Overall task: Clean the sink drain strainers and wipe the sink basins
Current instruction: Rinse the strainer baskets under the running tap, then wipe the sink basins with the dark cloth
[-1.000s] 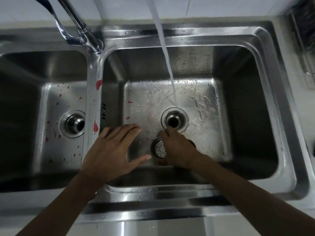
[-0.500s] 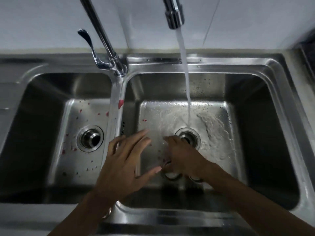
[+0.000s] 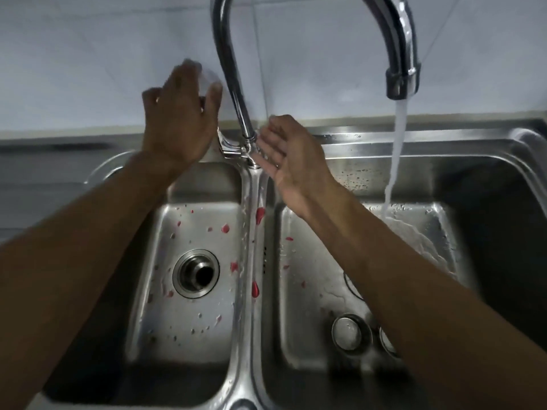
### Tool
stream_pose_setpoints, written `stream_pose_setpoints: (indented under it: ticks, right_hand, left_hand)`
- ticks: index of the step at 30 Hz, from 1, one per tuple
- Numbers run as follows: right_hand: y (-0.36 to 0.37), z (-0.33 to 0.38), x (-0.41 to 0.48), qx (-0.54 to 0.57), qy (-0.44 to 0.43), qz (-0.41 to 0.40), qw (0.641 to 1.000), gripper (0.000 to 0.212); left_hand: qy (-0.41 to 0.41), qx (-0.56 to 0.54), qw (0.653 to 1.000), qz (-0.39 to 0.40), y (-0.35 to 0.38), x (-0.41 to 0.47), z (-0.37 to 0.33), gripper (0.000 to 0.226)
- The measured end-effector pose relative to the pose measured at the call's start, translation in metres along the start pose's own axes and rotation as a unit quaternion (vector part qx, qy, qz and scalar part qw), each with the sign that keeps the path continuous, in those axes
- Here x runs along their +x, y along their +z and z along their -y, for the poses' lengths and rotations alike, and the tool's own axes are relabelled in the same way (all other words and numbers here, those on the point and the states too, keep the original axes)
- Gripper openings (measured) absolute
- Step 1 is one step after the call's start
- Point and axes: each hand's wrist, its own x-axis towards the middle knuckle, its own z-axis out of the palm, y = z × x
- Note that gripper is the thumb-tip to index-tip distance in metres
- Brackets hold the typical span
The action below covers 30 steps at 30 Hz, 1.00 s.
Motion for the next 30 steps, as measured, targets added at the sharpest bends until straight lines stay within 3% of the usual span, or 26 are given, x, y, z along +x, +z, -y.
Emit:
stream_pose_setpoints:
  ticks: [5, 9, 16, 24, 26, 30]
  right_hand:
    - [-0.002, -0.010, 0.000, 0.134, 0.029, -0.024, 0.990, 0.035]
    - [0.001, -0.013, 0.002, 0.174, 0.042, -0.048, 0.983, 0.040]
    - [0.004, -0.017, -0.005, 0.191, 0.032, -0.015, 0.981, 0.022]
    - [-0.054, -0.012, -0.058, -0.028, 0.052, -0.014, 0.998, 0.018]
    - [-0.092, -0.008, -0.086, -0.100, 0.074, -0.055, 0.991, 0.023]
    - [-0.177, 0.013, -0.157, -0.259, 0.029, -0.148, 0.954, 0.016]
  left_hand:
    - [0.064, -0.035, 0.997, 0.005, 0.012, -0.005, 0.004, 0.049]
    - [0.047, -0.077, 0.996, -0.019, 0.007, -0.014, -0.004, 0.051]
    - [0.021, -0.116, 0.993, 0.002, 0.000, -0.057, -0.023, 0.057]
    - [-0.051, -0.137, 0.988, 0.048, -0.005, -0.123, -0.068, 0.086]
    - [-0.049, -0.159, 0.984, 0.066, -0.003, -0.157, -0.091, 0.086]
    - [-0.017, -0.194, 0.969, 0.151, 0.008, -0.221, -0.143, 0.081]
